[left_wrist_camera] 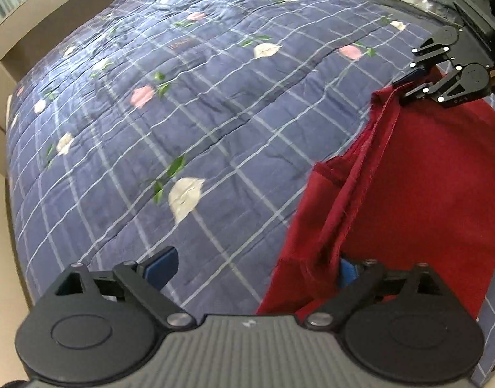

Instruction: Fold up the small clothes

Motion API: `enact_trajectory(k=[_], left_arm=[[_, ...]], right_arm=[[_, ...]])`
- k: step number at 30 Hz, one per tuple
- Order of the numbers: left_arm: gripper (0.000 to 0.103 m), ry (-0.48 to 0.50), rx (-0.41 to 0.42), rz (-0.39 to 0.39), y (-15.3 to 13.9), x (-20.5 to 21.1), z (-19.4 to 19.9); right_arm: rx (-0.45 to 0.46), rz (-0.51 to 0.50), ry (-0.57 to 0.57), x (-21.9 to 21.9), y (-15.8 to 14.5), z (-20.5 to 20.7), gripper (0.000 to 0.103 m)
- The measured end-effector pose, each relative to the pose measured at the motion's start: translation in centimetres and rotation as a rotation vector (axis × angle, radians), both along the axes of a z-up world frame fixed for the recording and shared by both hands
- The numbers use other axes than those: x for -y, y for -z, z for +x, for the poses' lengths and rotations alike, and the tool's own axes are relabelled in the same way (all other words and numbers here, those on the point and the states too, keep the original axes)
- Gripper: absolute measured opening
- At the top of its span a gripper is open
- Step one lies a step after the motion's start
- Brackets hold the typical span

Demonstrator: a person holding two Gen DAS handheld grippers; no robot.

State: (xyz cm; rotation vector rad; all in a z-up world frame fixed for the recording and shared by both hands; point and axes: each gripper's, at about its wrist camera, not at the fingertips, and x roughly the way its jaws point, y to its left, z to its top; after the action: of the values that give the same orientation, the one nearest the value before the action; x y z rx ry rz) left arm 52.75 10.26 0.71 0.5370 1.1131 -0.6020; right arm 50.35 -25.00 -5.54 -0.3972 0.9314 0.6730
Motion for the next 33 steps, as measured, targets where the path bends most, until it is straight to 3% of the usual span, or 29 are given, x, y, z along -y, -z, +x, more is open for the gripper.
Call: enact_trajectory(k=[4, 7, 9, 12, 15, 19, 22, 26, 30, 33], left_arm=[[0.098, -0.081, 0.018, 0.052, 0.0, -1.9, -0.1], [0.098, -0.131, 0.037, 0.044, 0.2, -2.9, -0.5], [0.099, -0.179, 0.061, -0.011, 0.2, -3.5, -0.8], [0.102, -0.29, 0.145, -0.114, 0.1, -3.9, -1.7], [0.102, -0.409, 0.22, -0.247, 0.4, -3.4, -2.9], [0.103, -0.493, 0.302, -0.363, 1.9, -1.3, -5.1], [0.103, -0.535, 0.364, -0.388, 3.4, 0.5, -6.6], [0.103, -0.658, 0.425, -0.308, 6.0, 2.3, -6.6], [0.103, -0.765, 0.429, -0.208, 8.0, 2.6, -6.0], [0.103, -0.822, 0.393, -0.24, 9.0, 1.9, -5.8]], right_arm=[[-0.007, 0.001, 0.007, 0.1, 0.1, 0.2, 0.027], [-0.004, 0.016, 0.032, 0.2, -0.2, 0.2, 0.031], [0.041, 0.016, 0.063, 0.3, -0.7, 0.0, 0.06], [0.125, 0.05, 0.128, 1.3, -2.2, -0.6, 0.087], [0.232, 0.083, 0.211, 2.8, -3.6, -1.7, 0.1], [0.282, 0.119, 0.222, 4.3, -4.1, -4.0, 0.102], [0.287, 0.1, 0.199, 4.4, -2.9, -5.8, 0.102], [0.372, 0.012, 0.24, 3.9, -0.7, -6.9, 0.102], [0.471, -0.058, 0.422, 5.1, 0.8, -5.6, 0.102], [0.441, -0.043, 0.511, 6.6, 1.9, -4.2, 0.102]])
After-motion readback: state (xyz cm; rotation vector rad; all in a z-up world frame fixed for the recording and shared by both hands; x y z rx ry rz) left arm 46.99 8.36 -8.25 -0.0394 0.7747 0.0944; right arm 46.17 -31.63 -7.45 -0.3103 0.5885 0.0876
